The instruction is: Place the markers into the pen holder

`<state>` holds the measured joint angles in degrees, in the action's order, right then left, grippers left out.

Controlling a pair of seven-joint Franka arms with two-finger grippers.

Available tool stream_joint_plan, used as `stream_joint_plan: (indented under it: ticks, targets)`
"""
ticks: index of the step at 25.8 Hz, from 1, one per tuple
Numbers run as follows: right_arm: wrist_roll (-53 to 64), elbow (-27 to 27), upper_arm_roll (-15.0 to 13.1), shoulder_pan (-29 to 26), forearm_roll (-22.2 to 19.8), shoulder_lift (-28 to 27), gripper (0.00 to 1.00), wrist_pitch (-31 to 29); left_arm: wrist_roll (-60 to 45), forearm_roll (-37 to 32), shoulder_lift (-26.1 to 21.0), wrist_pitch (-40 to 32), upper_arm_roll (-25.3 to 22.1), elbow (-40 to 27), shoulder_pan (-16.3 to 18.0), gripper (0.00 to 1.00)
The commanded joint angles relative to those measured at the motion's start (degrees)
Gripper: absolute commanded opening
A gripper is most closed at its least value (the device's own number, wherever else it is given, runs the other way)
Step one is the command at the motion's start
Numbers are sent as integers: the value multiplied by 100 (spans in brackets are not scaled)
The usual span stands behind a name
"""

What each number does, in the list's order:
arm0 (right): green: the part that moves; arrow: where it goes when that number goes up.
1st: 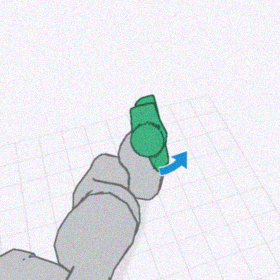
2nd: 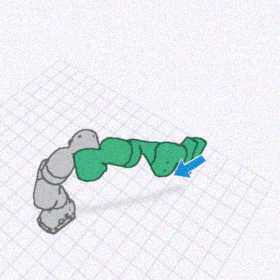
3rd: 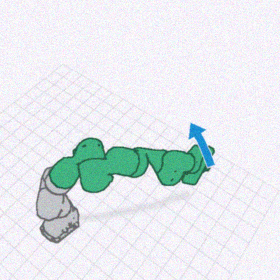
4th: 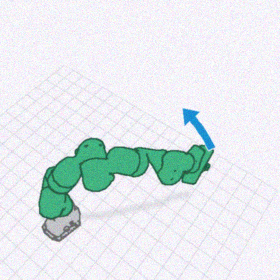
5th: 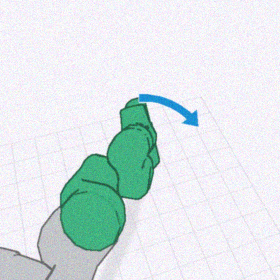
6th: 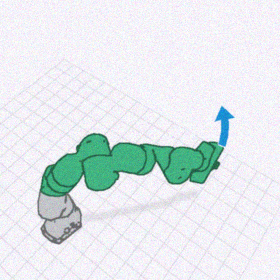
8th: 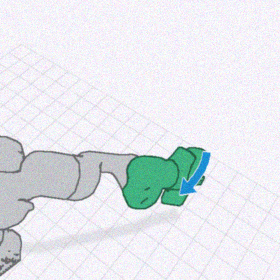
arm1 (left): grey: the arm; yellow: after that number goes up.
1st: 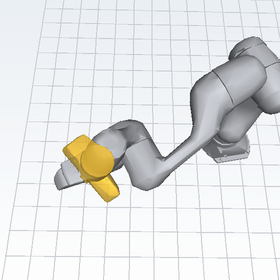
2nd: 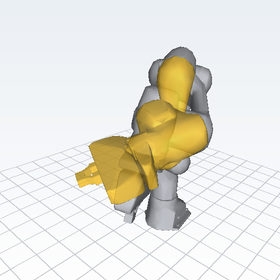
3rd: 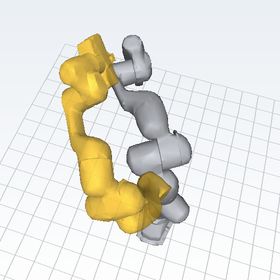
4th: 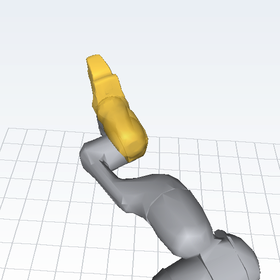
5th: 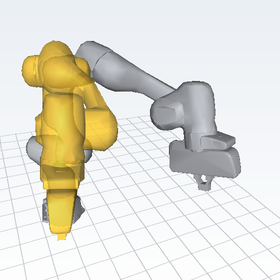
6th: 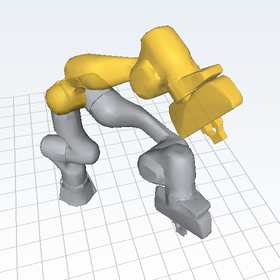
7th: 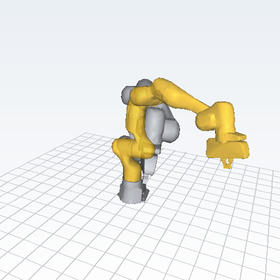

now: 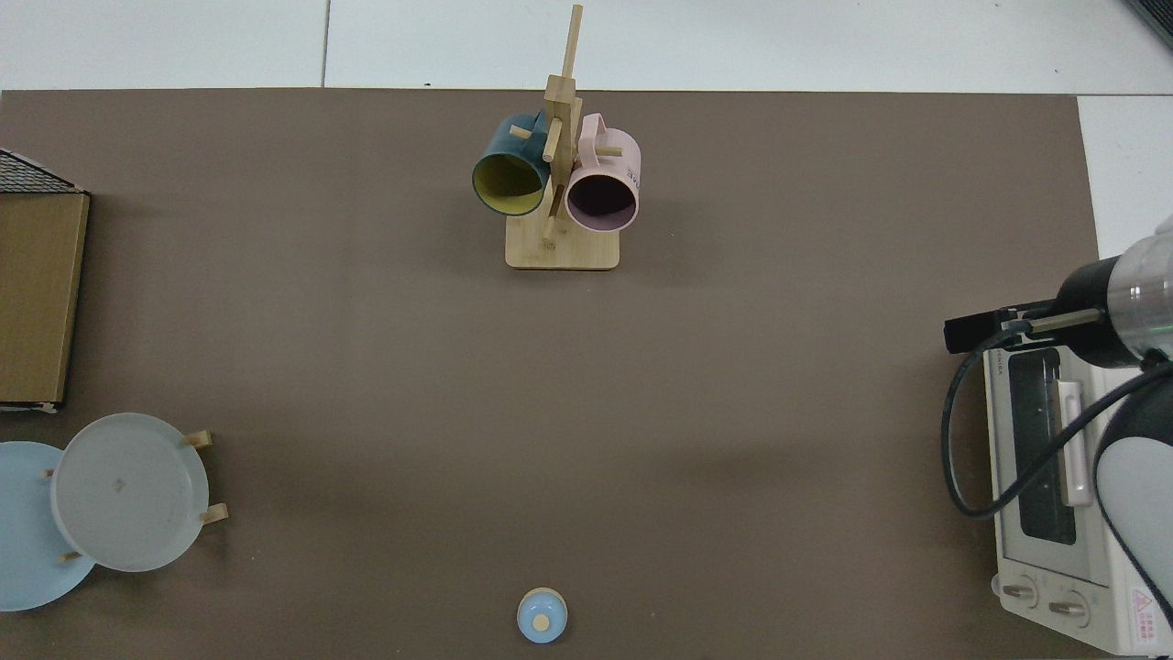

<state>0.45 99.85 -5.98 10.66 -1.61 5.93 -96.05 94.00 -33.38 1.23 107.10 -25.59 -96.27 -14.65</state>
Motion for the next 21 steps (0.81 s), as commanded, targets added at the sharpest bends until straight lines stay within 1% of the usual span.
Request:
stream_joint_plan:
  ticks: [1,5,9,11,12,17,21]
  targets:
    - [245,34,44,-47,178,31,100,69,329,-432,-132,135,-95,170,6,0]
    - [315,-9,18,-126,187,-21,100,174,557,-546,-273,415,-104,328,242,0]
    - [544,-141,9,-292,161,-127,100,226,716,-1011,-360,1162,-104,328,304,0]
    - [553,-168,26,-372,161,-136,100,271,778,-1118,-431,1488,-104,328,471,0]
    - [544,-168,27,-372,161,-136,100,279,856,-1153,-440,1602,-104,328,498,0]
    - [544,-177,27,-381,196,-197,100,394,1243,-1530,-466,1893,-156,276,542,0]
    - [500,-81,44,-284,301,-84,100,341,1454,-1540,-457,1946,-235,241,568,0]
